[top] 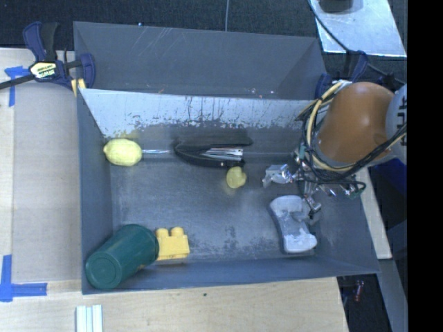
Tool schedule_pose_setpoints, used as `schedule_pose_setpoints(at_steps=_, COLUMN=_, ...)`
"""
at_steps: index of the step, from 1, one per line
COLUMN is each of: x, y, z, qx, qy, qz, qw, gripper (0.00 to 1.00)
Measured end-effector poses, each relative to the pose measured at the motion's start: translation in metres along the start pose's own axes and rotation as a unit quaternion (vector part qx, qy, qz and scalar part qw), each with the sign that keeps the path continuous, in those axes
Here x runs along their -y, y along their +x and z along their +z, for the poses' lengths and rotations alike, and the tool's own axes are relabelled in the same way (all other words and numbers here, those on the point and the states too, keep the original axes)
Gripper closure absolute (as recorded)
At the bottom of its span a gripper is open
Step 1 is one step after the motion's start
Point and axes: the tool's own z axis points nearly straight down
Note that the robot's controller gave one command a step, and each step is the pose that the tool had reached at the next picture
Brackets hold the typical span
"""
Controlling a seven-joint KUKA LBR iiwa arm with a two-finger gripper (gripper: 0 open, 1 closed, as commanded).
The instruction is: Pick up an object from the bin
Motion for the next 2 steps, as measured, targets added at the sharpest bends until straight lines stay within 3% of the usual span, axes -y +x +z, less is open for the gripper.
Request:
schedule_pose_setpoints(at_steps=1, x=-0.018, y=0.005, z=-0.01, qx=-0.0004, qy=0.0, qz=-0.154, qw=0.988, gripper=0.0)
schedule_pose_setpoints(at_steps=2, x=-0.015, y=0.001, z=0.015, qx=-0.0006, qy=0.0, qz=-0.219, qw=0.9757, gripper=0.0)
